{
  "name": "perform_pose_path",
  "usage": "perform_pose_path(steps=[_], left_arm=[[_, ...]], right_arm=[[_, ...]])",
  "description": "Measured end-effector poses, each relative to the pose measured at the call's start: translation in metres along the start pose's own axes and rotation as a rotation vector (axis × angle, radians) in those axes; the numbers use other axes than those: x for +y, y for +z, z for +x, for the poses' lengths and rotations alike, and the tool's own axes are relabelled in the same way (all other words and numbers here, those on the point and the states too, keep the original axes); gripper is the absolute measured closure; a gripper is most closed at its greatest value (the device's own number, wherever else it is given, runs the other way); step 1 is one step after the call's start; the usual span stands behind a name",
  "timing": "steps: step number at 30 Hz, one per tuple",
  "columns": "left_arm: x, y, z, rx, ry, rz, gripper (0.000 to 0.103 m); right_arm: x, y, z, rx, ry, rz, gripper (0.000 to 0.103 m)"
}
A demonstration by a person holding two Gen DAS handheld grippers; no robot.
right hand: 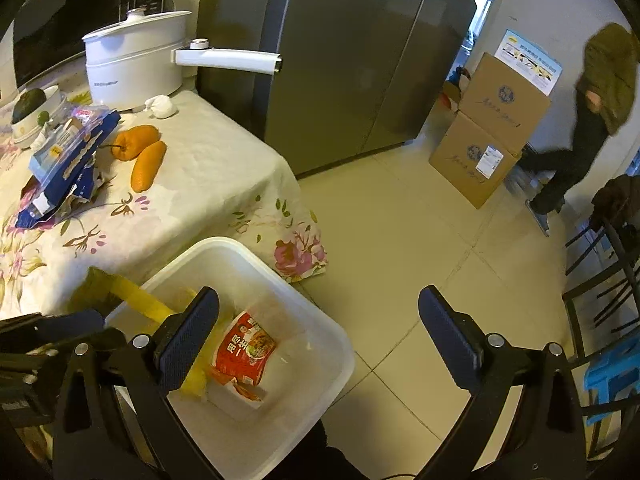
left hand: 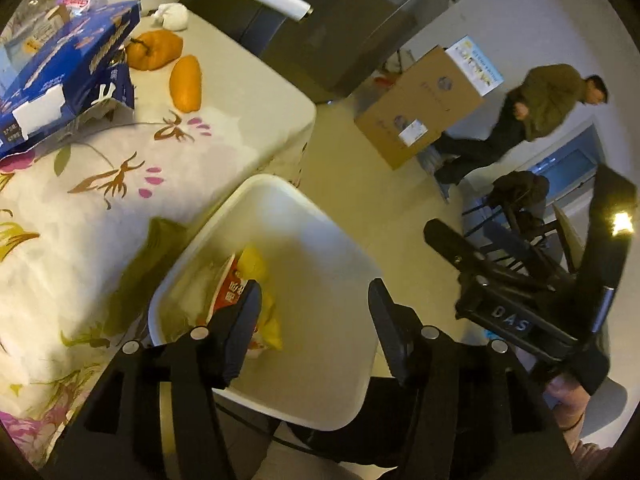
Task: Collect trash
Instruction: 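Grasp the blue biscuit box with the left gripper and lift it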
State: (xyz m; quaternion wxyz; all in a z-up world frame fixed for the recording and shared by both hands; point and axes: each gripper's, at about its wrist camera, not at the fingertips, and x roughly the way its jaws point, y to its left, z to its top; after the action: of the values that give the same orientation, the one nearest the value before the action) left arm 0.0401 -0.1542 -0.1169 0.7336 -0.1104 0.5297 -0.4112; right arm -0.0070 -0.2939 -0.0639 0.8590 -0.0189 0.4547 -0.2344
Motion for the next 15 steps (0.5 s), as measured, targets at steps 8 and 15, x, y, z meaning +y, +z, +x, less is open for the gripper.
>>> perform_pose_path(steps=[8, 15], left_arm=[[0.008, 0.024, -0.039, -0.133, 0.076, -0.011, 0.026], [0.052, 0.057, -0.083, -0.239, 0.142, -0.121, 0.018]], right_arm=[[0.019, 0.005, -0.003, -0.004, 0.051, -0.03, 0.007], [0.042, 0.006, -0.003, 0.014, 0.101, -0.078, 0.007]])
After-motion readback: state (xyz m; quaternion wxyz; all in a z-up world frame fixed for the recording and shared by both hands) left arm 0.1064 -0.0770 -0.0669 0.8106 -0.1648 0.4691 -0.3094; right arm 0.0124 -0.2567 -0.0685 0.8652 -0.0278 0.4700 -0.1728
